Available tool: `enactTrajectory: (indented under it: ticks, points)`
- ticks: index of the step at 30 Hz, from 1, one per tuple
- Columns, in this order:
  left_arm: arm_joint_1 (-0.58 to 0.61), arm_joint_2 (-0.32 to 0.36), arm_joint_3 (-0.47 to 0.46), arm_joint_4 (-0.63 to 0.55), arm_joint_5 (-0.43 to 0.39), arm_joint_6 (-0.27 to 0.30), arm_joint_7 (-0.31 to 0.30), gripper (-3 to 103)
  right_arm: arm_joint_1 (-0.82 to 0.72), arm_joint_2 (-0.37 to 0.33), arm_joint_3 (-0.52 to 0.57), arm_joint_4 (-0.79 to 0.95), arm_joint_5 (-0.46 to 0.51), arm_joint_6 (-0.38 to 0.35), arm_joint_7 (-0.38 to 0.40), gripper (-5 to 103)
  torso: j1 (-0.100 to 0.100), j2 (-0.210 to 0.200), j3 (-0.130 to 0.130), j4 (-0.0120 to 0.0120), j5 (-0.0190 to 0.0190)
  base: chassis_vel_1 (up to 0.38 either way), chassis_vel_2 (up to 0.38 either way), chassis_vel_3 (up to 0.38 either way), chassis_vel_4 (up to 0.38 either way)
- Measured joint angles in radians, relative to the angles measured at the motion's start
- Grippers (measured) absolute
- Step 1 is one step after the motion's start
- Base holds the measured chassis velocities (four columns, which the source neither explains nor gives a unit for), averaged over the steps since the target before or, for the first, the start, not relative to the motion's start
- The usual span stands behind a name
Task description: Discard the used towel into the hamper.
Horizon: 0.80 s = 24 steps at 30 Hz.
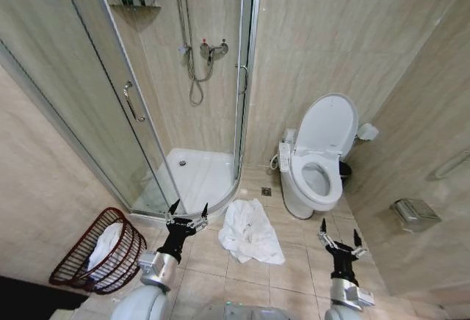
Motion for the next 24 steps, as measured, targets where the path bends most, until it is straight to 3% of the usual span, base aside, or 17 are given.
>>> enactTrajectory:
  ticks: [5,24]
  points:
    - [0.000,0.000,0.000,0.000,0.000,0.000,0.000,100,-0.006,-0.006,0.002,-0.003,-0.002,0.024,-0.067,100,-0.014,-0.032,-0.018,-0.0003,-0.0002,0.000,0.000,0.000,0.000]
    - [0.000,0.000,0.000,0.000,0.000,0.000,0.000,100,0.013,-0.012,0.008,-0.015,-0.039,0.050,-0.070,100,-0.058,-0.132,-0.074,-0.0002,-0.0001,0.000,0.000,0.000,0.000]
